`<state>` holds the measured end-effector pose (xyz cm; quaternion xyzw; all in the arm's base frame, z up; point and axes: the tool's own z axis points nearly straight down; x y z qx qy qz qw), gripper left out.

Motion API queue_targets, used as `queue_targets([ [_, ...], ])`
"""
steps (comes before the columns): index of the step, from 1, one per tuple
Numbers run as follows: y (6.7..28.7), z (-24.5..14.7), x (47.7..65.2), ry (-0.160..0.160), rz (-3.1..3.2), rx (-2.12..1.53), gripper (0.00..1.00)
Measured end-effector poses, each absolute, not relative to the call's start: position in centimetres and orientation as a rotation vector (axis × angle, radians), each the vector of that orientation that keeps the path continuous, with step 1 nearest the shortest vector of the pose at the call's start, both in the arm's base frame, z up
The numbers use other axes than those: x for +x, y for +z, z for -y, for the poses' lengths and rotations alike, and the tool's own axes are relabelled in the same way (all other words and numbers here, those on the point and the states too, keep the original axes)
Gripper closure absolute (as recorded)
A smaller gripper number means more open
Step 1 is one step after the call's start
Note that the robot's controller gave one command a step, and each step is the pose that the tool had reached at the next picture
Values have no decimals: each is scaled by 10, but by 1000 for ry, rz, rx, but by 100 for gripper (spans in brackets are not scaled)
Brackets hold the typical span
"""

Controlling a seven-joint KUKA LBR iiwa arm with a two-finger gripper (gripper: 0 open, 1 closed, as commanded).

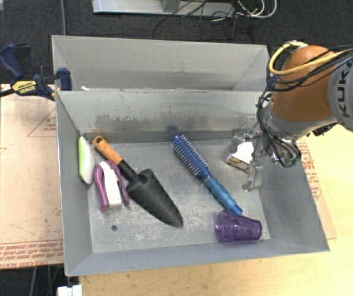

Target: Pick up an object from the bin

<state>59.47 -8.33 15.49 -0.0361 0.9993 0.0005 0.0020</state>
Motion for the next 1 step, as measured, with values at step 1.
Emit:
queue_targets([
  [1, 90, 59, 589, 10, -3152, -76, 0],
])
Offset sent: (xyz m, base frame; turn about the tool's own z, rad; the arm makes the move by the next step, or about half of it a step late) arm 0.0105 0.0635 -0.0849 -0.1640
